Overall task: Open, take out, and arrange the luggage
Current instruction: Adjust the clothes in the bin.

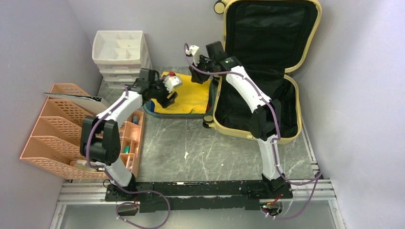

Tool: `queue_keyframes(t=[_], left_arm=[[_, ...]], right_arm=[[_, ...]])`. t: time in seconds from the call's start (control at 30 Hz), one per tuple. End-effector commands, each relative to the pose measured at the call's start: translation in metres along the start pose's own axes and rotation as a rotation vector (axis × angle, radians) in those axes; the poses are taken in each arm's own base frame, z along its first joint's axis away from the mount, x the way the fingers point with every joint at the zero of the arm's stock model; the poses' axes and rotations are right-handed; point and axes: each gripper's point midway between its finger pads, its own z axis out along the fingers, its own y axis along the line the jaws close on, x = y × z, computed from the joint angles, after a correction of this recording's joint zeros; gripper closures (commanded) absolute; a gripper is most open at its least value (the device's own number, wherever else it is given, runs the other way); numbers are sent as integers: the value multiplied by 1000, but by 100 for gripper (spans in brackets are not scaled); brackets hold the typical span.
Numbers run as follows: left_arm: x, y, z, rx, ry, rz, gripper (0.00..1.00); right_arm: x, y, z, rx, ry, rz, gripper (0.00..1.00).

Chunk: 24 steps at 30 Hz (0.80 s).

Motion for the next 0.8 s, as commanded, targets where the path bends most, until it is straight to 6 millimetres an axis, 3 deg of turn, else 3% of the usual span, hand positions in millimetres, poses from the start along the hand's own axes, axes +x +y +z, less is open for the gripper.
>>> queue_keyframes(t=[0.0,0.07,0.17,0.3,0.37,0.43,0.53,0.6,0.67,0.77], left_arm=[[5,34,-28,-117,-15,-22,29],[33,31,-19,-119,52,-17,31],[75,7,-8,-52,138,-42,35],[116,-13,-4,-14,238,-45,38],[132,-13,-6,-22,289,-35,41],[138,-10,-10,-23,308,-42,45],[134,-8,-14,-4,291,-63,44],[120,-5,-17,18,245,-82,41],[95,2,-21,35,169,-101,40],[42,23,-33,45,30,-96,35]], right_arm=[[34,45,9,-155,106,63,61],[56,56,10,-191,164,90,64],[98,75,12,-243,271,131,73],[154,88,19,-275,416,177,89],[164,90,20,-286,447,188,92],[163,89,21,-285,448,185,93],[154,82,25,-242,439,136,95],[146,77,27,-211,431,93,95],[138,69,28,-167,426,59,96],[113,55,27,-130,389,15,95]])
